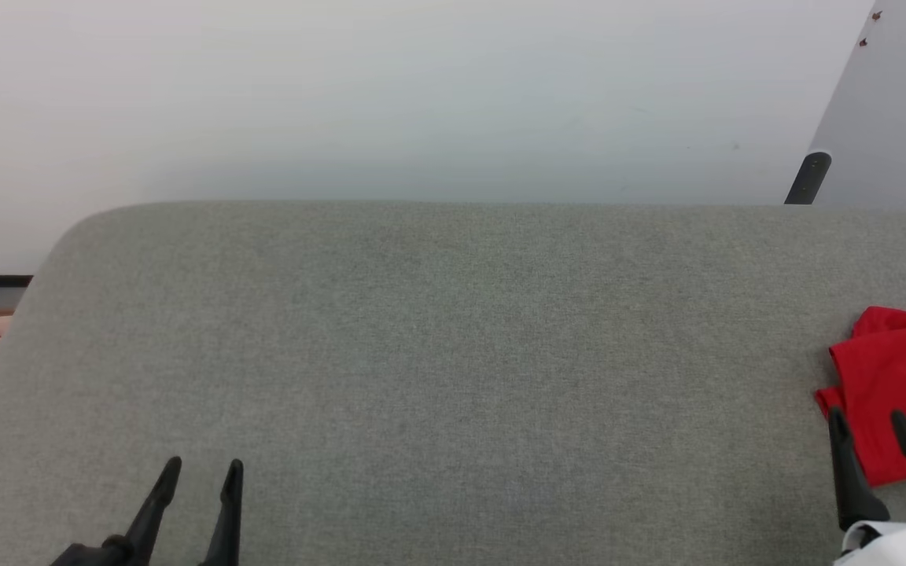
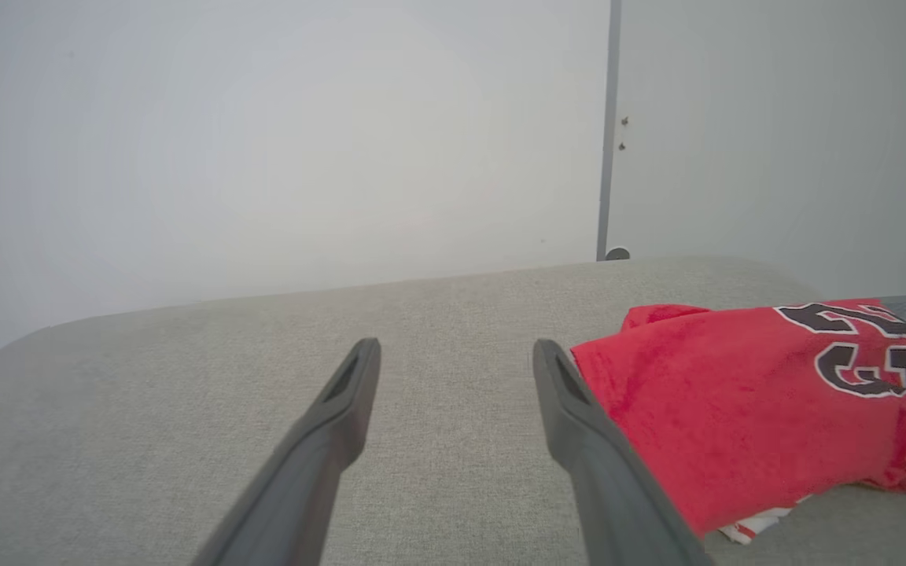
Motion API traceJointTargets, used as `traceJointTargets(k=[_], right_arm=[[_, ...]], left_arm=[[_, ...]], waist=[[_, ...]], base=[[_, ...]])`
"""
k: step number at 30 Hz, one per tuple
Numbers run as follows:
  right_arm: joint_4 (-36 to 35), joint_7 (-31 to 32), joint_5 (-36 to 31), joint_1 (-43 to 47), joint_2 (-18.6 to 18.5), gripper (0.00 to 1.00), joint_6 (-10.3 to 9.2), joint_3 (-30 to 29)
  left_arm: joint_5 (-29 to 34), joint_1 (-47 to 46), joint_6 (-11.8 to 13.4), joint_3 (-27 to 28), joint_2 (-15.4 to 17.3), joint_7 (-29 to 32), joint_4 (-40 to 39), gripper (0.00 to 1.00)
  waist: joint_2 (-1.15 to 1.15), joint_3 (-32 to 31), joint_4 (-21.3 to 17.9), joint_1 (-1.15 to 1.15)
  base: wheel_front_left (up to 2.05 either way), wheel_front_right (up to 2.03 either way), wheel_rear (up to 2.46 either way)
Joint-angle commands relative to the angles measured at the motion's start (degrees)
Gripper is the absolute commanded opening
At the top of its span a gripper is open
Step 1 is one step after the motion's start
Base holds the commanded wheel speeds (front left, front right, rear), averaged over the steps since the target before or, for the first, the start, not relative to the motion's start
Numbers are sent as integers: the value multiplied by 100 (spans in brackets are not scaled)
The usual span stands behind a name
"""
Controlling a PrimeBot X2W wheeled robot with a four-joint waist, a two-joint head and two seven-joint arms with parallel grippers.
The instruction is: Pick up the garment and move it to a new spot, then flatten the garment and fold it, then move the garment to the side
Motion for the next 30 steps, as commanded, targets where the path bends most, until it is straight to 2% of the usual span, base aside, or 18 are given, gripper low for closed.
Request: traceJointTargets(k=[1, 30], right_arm=[[-76, 16, -53, 98, 37, 100, -4, -42], [-287, 43, -19, 255, 156, 100, -5, -28]], left_arm=[[34, 74, -12, 27, -12, -2, -43, 100], [159, -20, -13, 33, -75, -2, -59, 100]], waist=[[0, -8, 2, 0], [0, -19, -7, 0]], base=[[0, 0, 0], [0, 0, 0]])
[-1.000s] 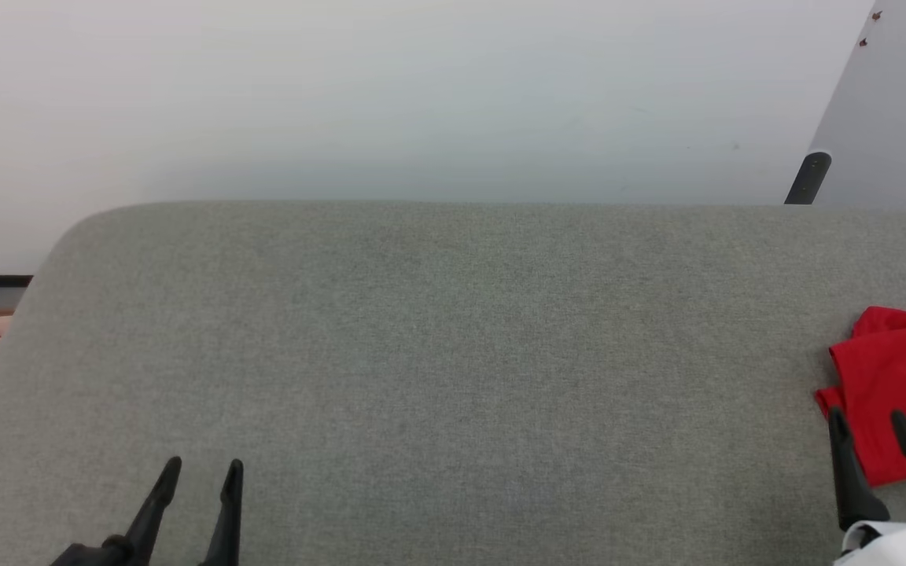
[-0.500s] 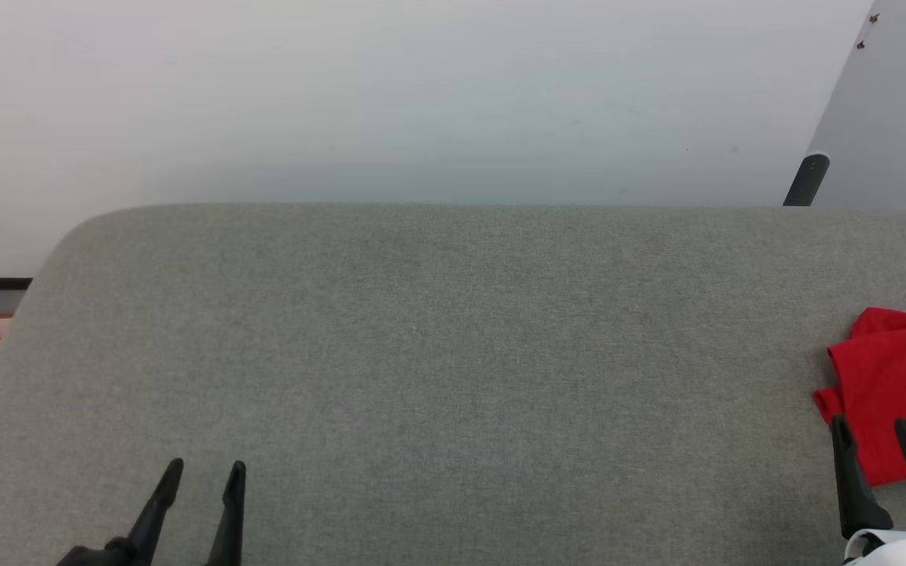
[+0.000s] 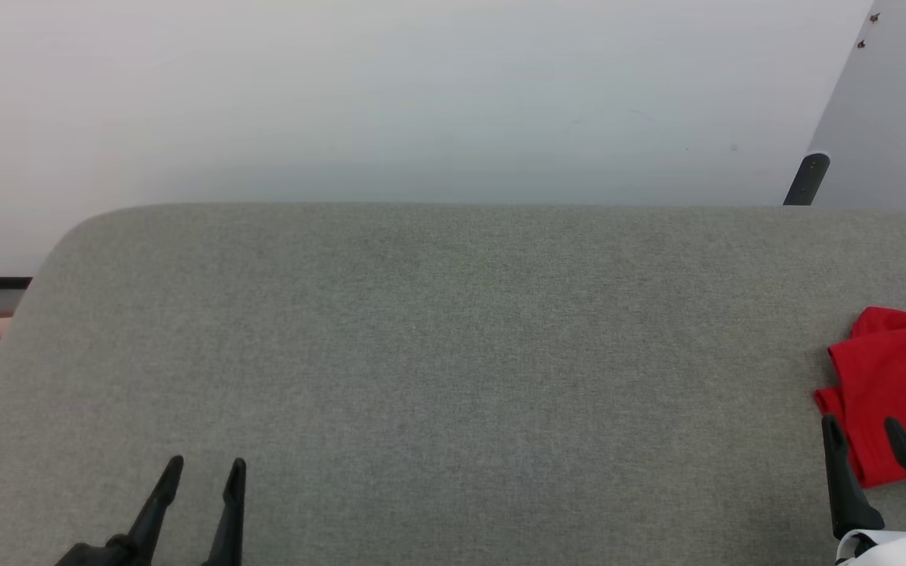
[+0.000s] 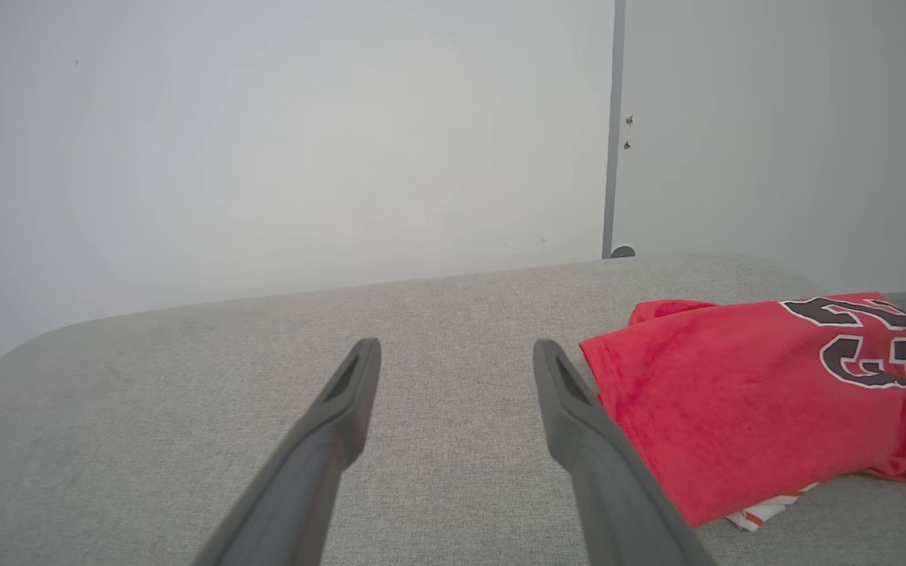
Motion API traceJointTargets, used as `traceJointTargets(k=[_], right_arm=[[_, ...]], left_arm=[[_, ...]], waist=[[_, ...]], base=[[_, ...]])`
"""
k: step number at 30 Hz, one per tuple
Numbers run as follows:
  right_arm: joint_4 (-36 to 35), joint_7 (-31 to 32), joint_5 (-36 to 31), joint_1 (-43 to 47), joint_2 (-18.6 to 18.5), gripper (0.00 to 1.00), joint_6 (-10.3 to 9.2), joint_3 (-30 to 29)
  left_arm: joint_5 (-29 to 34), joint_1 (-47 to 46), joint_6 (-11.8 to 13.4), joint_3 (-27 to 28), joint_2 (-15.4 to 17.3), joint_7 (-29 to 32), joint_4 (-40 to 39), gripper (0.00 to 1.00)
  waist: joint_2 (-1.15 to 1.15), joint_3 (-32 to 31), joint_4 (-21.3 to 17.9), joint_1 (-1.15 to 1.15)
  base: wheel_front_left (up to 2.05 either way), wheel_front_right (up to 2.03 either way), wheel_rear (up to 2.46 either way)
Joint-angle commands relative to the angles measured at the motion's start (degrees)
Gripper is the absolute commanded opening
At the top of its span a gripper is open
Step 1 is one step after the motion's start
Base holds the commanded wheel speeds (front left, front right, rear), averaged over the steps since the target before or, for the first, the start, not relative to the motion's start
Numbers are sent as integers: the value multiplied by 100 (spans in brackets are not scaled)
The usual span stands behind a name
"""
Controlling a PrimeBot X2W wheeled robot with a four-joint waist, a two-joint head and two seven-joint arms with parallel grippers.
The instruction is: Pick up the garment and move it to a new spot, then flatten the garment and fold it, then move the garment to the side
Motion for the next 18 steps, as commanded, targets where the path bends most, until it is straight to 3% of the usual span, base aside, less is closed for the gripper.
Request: traceJointTargets(k=[1, 8, 9, 13, 18], right_arm=[[-6, -25, 46, 55, -1, 100, -5, 1], [-19, -30, 66, 26, -30, 100, -5, 40], [-1, -7, 23, 1, -13, 0, 0, 34], [212, 13, 27, 48, 51, 0, 0, 47], [352, 65, 509, -46, 78, 0, 0, 39]], left_arm=[[34, -63, -13, 6, -7, -1, 13, 100], [18, -90, -10, 62, -39, -1, 52, 100], [7, -56, 3, 65, -35, 1, 41, 0], [-14, 26, 4, 17, -146, 2, 225, 0], [-502, -60, 5, 42, -217, 130, 300, 0]], waist=[[0, 7, 2, 0], [0, 17, -4, 0], [0, 18, -5, 0], [0, 20, -7, 0], [0, 26, -10, 0]], base=[[0, 0, 0], [0, 0, 0], [0, 0, 0], [0, 0, 0], [0, 0, 0]])
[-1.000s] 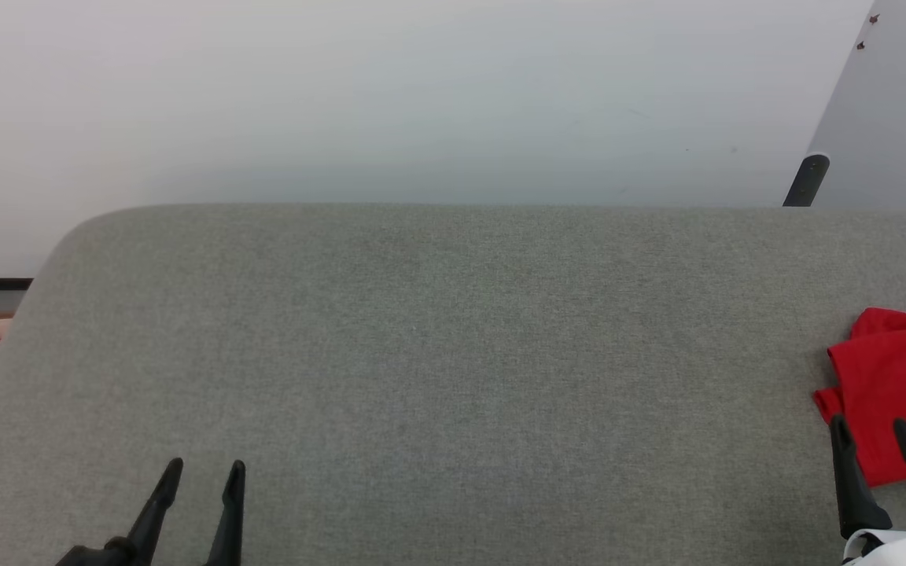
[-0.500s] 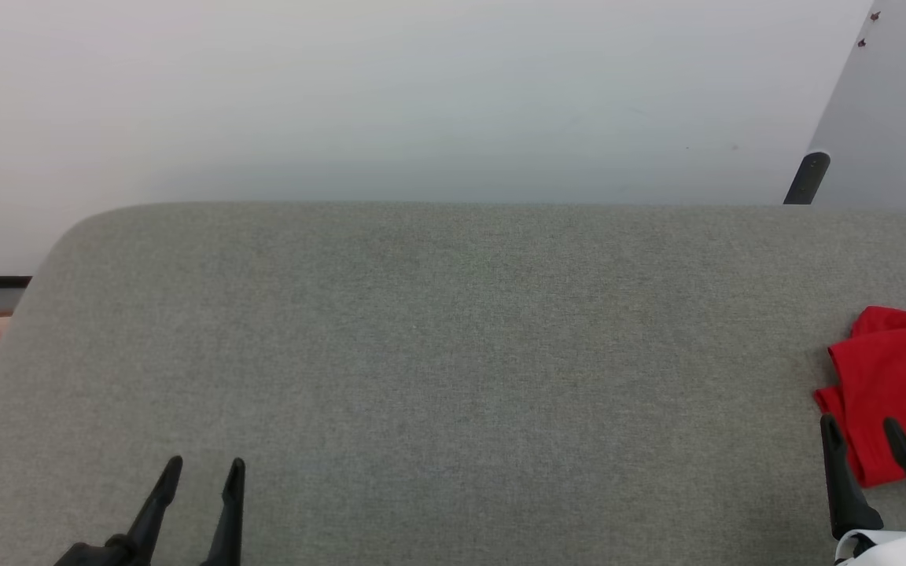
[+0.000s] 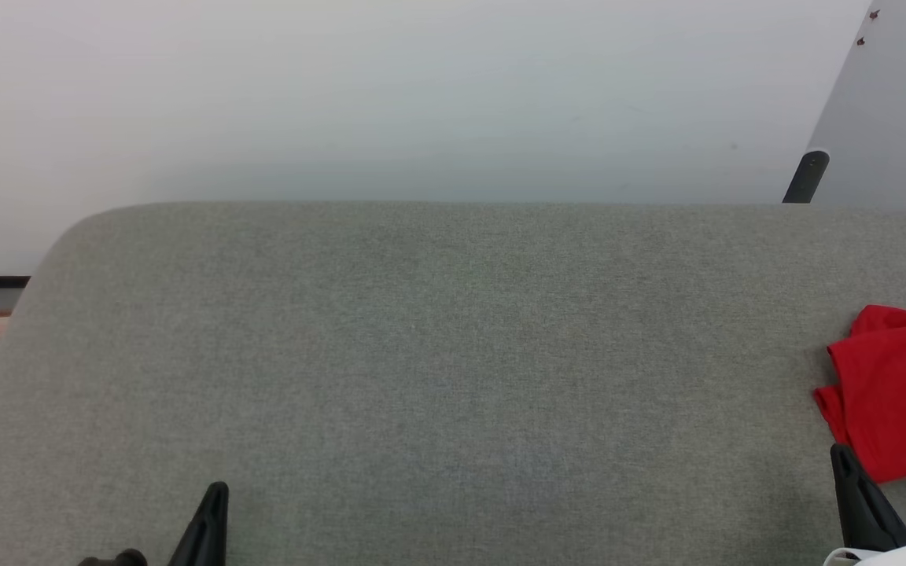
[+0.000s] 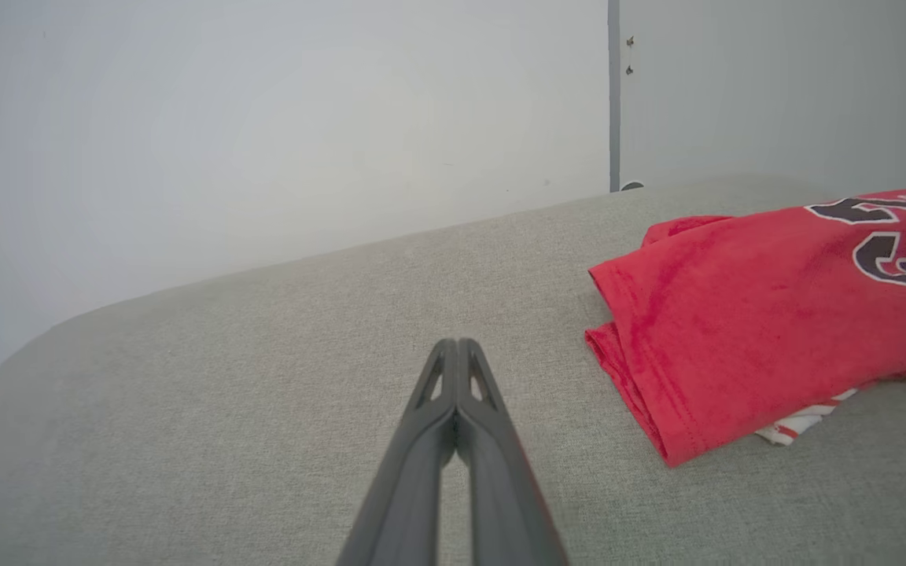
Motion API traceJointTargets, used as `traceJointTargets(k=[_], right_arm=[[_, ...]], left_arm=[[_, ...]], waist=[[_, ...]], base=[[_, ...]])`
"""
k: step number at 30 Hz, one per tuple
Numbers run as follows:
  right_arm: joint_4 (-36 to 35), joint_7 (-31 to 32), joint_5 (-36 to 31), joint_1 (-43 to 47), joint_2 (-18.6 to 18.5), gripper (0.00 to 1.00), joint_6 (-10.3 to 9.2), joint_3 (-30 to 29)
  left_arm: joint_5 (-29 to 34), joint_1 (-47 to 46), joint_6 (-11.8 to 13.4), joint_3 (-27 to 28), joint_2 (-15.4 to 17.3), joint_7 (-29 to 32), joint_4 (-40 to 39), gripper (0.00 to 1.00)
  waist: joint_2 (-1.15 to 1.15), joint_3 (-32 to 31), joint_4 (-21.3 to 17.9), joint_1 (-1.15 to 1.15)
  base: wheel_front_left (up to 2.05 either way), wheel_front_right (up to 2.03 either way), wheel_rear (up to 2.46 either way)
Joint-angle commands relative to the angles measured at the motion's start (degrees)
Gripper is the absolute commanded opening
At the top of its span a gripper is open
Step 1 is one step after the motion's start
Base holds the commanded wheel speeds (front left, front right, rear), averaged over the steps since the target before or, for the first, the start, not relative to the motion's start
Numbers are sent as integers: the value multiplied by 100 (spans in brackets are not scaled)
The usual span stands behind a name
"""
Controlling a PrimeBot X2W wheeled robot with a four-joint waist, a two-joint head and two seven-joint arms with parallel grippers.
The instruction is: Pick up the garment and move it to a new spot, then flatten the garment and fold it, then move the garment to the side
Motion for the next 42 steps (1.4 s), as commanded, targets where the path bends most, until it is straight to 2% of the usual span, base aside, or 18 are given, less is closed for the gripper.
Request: traceJointTargets(k=[1, 16, 42], right_arm=[[-23, 37, 311, -139, -17, 0, 0, -11], [269, 142, 1692, -387, 41, 0, -1, 1], [672, 295, 3535, -726, 121, 0, -1, 11]], left_arm=[[-319, -136, 1, 59, 20, 57, -40, 0], [-1695, -452, -3, 166, -141, 432, 170, 0], [-3508, -845, -9, 331, -377, 950, 404, 0]], waist=[[0, 3, -1, 0], [0, 21, -11, 0], [0, 52, -27, 0]], base=[[0, 0, 0], [0, 0, 0], [0, 0, 0]])
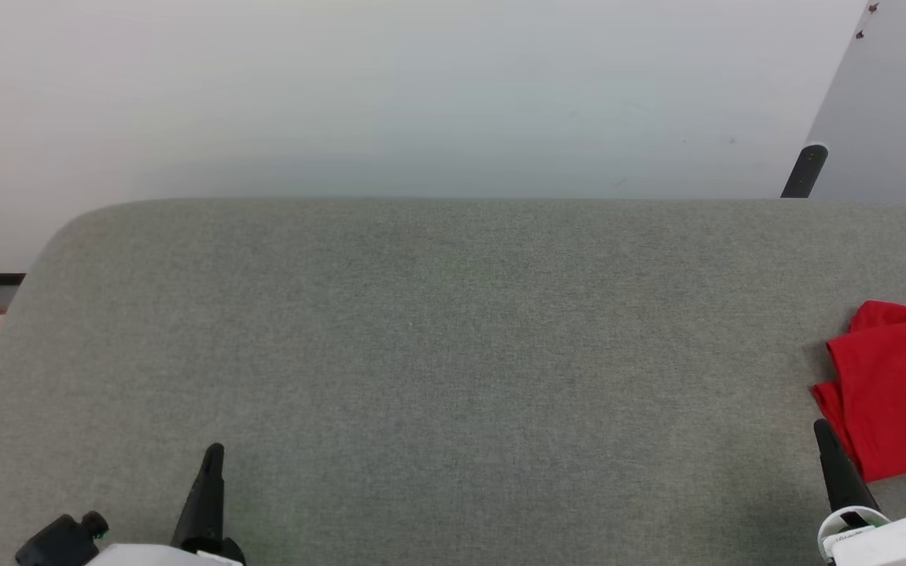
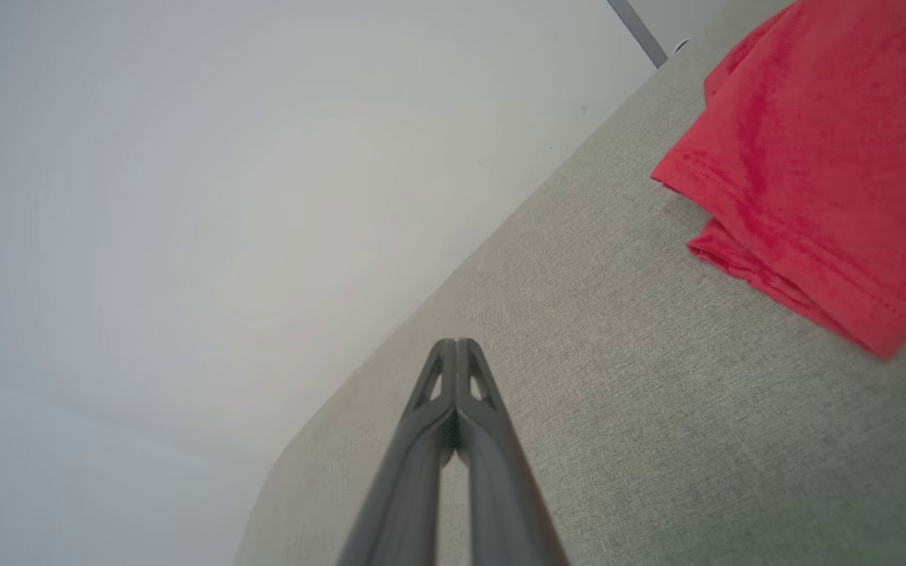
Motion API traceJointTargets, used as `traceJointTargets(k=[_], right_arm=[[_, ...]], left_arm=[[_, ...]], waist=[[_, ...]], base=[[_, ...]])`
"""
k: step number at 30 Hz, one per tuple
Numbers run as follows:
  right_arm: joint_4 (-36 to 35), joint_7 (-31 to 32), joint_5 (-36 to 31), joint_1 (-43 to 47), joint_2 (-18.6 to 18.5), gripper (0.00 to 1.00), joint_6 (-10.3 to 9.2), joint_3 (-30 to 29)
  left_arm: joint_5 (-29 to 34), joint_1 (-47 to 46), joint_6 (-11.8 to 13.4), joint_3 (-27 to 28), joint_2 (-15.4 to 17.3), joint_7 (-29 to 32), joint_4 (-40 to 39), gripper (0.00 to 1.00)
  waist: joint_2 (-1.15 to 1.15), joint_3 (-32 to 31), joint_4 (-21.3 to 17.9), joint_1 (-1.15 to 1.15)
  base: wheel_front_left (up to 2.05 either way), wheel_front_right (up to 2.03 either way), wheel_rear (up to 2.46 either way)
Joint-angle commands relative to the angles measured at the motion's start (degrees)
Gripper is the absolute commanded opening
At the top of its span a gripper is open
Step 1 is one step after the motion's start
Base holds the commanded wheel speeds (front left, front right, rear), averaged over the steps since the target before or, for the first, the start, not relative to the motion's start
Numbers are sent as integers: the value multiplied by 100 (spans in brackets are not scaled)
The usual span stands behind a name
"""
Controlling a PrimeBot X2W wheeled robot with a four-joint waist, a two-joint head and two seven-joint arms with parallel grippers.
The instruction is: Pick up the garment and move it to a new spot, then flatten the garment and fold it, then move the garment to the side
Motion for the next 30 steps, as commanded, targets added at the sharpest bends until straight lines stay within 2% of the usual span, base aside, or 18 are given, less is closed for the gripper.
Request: traceJointTargets(k=[1, 30], right_arm=[[-23, 14, 195, -162, -4, 0, 0, 4], [340, 153, 1817, -455, 65, 0, 0, 11]], left_arm=[[-162, -122, -10, 42, 11, 37, -34, 0], [-1743, -477, -15, 208, -217, 513, 186, 0]], waist=[[0, 2, -1, 0], [0, 37, -20, 0]], base=[[0, 0, 0], [0, 0, 0]])
